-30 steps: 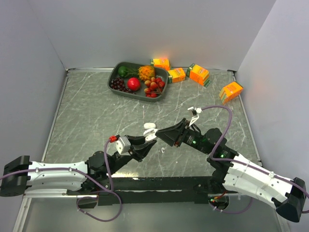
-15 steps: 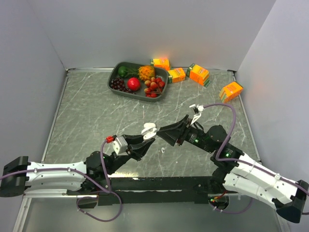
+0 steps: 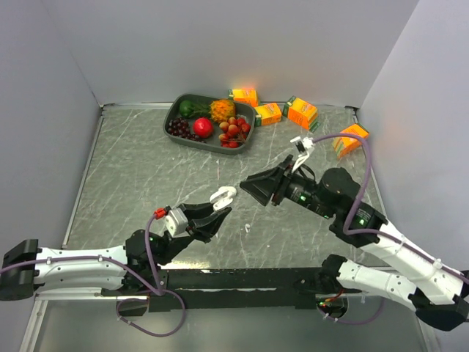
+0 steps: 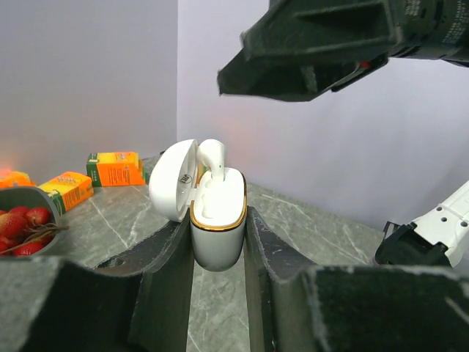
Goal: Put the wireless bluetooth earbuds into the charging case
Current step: Adjust the earbud with the charging case.
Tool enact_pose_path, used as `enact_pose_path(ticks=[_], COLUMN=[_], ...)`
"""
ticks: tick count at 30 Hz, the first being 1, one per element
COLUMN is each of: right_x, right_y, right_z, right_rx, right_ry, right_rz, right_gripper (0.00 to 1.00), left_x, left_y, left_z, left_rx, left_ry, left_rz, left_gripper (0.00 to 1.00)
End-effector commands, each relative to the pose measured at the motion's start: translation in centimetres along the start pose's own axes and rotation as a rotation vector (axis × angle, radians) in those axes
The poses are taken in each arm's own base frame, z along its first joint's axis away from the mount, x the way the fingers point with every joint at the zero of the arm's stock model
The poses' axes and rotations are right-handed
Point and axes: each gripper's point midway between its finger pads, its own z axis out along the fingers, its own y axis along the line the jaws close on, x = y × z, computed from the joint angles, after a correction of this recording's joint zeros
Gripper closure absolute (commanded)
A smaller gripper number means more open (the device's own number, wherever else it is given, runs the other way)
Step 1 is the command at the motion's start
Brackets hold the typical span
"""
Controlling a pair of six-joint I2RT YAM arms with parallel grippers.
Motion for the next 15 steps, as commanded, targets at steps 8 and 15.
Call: enact_pose_path(ticks=[8, 15], right_x=[2.6, 2.6], right_y=[-2.6, -2.5], right_z=[1.3, 1.4], right_rx=[0.135, 0.132], right_ry=[0.177, 0.172], right_rz=[-0.052, -0.06], right_gripper=[0.49, 0.45], left_x=[-1.4, -1.2], left_y=[-0.2, -0.3], left_z=[-0.1, 0.0], left_rx=[0.016, 0.02], left_ry=[-0.041, -0.036], left_rz=[-0.002, -0.002], left_gripper=[0.99, 0.99])
